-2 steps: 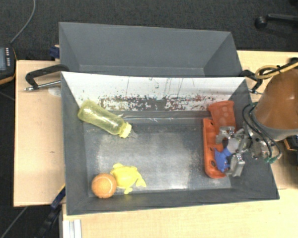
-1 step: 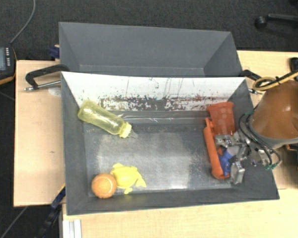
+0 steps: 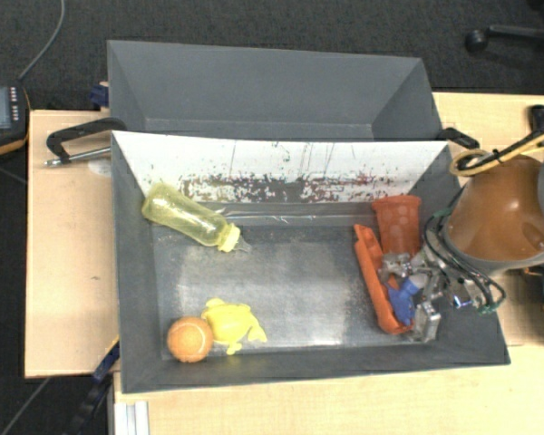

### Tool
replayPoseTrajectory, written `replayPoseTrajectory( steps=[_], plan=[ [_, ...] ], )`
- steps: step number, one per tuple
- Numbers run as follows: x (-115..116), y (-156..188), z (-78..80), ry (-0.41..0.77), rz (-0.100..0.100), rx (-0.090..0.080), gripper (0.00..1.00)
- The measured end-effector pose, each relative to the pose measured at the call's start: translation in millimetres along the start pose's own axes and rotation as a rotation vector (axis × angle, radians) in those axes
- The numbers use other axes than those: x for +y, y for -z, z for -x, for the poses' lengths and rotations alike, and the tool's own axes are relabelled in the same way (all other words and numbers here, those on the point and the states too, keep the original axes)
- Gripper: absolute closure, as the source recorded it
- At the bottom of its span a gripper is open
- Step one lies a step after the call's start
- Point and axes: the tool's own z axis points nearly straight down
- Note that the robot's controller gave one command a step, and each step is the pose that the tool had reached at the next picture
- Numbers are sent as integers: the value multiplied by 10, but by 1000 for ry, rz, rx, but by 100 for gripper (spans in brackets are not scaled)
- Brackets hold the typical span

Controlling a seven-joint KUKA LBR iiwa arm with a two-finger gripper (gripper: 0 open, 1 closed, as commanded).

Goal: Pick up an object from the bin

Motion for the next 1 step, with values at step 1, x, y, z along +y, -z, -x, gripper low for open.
replayPoseTrajectory(
  steps=[1],
  plan=[
    [12,13,-8,115,-1,-4,0]
  ],
)
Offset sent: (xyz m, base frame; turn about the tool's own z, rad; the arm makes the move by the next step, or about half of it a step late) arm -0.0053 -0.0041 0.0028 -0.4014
